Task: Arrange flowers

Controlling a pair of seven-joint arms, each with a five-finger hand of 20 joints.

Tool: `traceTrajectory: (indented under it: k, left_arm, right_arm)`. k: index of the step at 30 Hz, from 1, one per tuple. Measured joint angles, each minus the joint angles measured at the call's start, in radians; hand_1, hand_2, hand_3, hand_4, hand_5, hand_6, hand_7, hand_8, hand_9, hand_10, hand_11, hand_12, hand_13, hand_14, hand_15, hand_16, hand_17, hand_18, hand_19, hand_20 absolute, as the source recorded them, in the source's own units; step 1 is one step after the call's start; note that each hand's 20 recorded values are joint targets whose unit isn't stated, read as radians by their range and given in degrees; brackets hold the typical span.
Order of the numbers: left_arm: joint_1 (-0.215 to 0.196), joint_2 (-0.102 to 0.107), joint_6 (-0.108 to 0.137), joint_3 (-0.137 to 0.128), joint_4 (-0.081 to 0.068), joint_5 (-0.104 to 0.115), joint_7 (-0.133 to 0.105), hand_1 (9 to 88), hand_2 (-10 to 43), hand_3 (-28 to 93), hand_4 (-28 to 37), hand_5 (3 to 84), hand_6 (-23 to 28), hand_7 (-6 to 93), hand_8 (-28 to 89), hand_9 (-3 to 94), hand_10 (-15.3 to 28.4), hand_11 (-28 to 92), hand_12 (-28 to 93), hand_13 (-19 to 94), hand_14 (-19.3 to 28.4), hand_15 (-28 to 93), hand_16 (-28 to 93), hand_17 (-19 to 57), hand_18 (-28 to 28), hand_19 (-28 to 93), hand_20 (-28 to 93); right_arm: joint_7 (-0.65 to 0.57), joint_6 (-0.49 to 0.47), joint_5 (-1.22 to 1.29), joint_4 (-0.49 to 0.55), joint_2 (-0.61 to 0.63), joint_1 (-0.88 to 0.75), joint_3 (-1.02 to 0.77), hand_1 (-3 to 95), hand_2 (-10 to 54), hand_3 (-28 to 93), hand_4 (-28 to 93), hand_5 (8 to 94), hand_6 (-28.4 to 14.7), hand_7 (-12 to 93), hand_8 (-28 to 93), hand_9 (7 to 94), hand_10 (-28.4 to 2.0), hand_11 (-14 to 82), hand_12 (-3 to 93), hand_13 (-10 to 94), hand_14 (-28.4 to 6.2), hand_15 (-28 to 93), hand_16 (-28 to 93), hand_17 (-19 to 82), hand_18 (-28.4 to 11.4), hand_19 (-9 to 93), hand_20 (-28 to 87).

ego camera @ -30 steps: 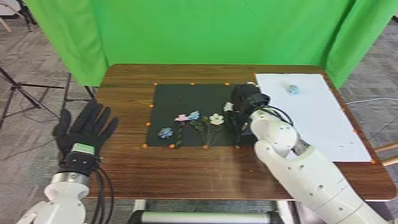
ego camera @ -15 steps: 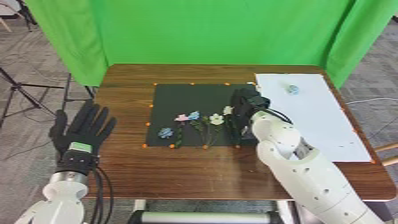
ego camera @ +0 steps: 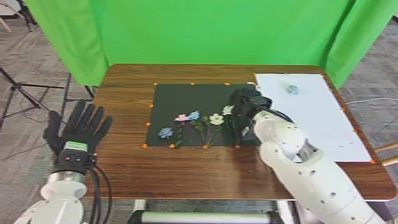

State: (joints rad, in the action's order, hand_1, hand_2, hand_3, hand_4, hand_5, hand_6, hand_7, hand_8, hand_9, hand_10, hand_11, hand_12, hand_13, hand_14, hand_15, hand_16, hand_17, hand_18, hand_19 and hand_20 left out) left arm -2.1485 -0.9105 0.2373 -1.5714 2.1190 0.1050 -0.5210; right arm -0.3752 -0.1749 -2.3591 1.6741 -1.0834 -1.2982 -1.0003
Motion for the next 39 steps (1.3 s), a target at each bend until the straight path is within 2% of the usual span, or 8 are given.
traceTrajectory:
  k: [6, 10, 18, 22, 28, 33, 36, 39]
  left_arm:
    - [0.000, 0.000, 0.000, 0.002, 0.000, -0.001, -0.001, 24.6, 6.9, 75, -28.3, 30.4, 5.4, 18.0, -12, 29.8, 11.8, 22, 9, 19, 12.2, 33, -8, -5.7, 13.3, 35, 10]
    - [-0.001, 0.001, -0.001, 0.003, 0.000, -0.004, -0.005, 24.8, 7.0, 75, -28.3, 30.5, 5.4, 18.1, -12, 29.9, 11.8, 22, 9, 19, 12.3, 33, -8, -5.7, 13.4, 35, 10]
    - [0.000, 0.023, -0.001, 0.024, -0.001, -0.008, -0.016, 25.2, 7.8, 74, -28.3, 30.8, 5.5, 17.9, -11, 29.9, 12.0, 22, 9, 19, 12.3, 33, -8, -5.7, 13.4, 35, 10]
    - [0.014, 0.036, -0.001, 0.038, -0.003, -0.016, -0.012, 25.2, 8.6, 74, -28.3, 31.4, 5.5, 17.9, -11, 30.4, 12.1, 22, 9, 20, 12.5, 34, -8, -5.7, 13.4, 35, 10]
    - [0.041, 0.038, -0.001, 0.051, -0.005, -0.024, 0.000, 25.3, 9.1, 74, -28.3, 31.7, 5.5, 17.9, -12, 30.8, 12.2, 22, 9, 20, 12.7, 34, -9, -5.7, 13.5, 35, 10]
    - [0.048, 0.035, -0.001, 0.051, -0.012, -0.050, 0.026, 25.3, 9.5, 74, -28.3, 32.9, 5.4, 17.9, -11, 31.6, 12.2, 22, 9, 21, 12.8, 34, -9, -5.7, 13.5, 35, 10]
    - [0.047, 0.032, -0.001, 0.051, -0.013, -0.053, 0.030, 25.4, 9.8, 74, -28.3, 34.2, 5.7, 17.8, -11, 32.3, 12.2, 22, 9, 23, 13.3, 36, -8, -5.7, 13.5, 36, 10]
    - [0.047, 0.029, -0.001, 0.048, -0.014, -0.053, 0.031, 25.4, 10.1, 74, -28.3, 34.8, 5.7, 17.9, -11, 32.9, 12.3, 22, 9, 24, 13.6, 38, -8, -5.7, 13.6, 36, 10]
  right_arm:
    - [-0.038, 0.003, 0.017, 0.097, 0.023, -0.029, -0.062, 41.4, -9.5, 83, -28, 58.2, -2.2, 19, -14, 55.4, -15.0, 11.5, 13.7, 58, -11.4, 50, 19, 30, -22.4, 81, 36]
    - [-0.091, 0.115, 0.019, 0.116, 0.056, -0.020, -0.088, 40.8, -9.5, 84, -28, 55.3, -2.7, 20, -13, 52.2, -15.4, 11.2, 13.9, 46, -13.9, 41, 15, 27, -20.8, 73, 30]
    - [-0.100, 0.338, 0.036, -0.178, 0.101, 0.146, -0.063, 41.9, -9.5, 86, -28, 48.9, -3.0, 21, -14, 45.3, -14.2, 10.7, 12.3, 35, -13.9, 32, 9, 22, -18.6, 63, 21]
    - [-0.101, 0.278, 0.073, -0.251, 0.128, 0.194, -0.063, 41.0, -9.5, 87, -28, 46.1, -3.0, 20, -15, 43.0, -13.7, 9.7, 11.5, 33, -13.8, 30, 8, 22, -18.5, 61, 20]
    - [-0.102, 0.044, 0.084, -0.285, 0.136, 0.201, -0.084, 39.9, -9.5, 86, -28, 37.9, -4.5, 18, -13, 32.4, -13.9, 9.9, 9.9, 28, -14.0, 30, 7, 20, -18.4, 63, 19]
    - [-0.097, -0.063, 0.174, -0.366, 0.110, 0.202, -0.114, 43.3, -9.5, 85, -28, 37.6, -3.4, 20, -14, 30.8, -13.2, 10.6, 8.4, 30, -13.1, 32, 7, 22, -18.4, 67, 21]
    - [-0.094, -0.063, 0.159, -0.384, 0.108, 0.194, -0.113, 48.0, -9.5, 84, -28, 48.4, -0.7, 24, -17, 48.2, -9.5, 14.8, 10.0, 44, -10.8, 38, 9, 27, -18.3, 74, 24]
    - [-0.094, -0.001, 0.102, -0.385, 0.111, 0.191, -0.097, 54.9, -9.5, 77, -28, 57.6, 0.6, 25, -16, 59.5, -9.3, 16.9, 13.2, 55, -7.1, 39, 21, 32, -17.7, 80, 30]
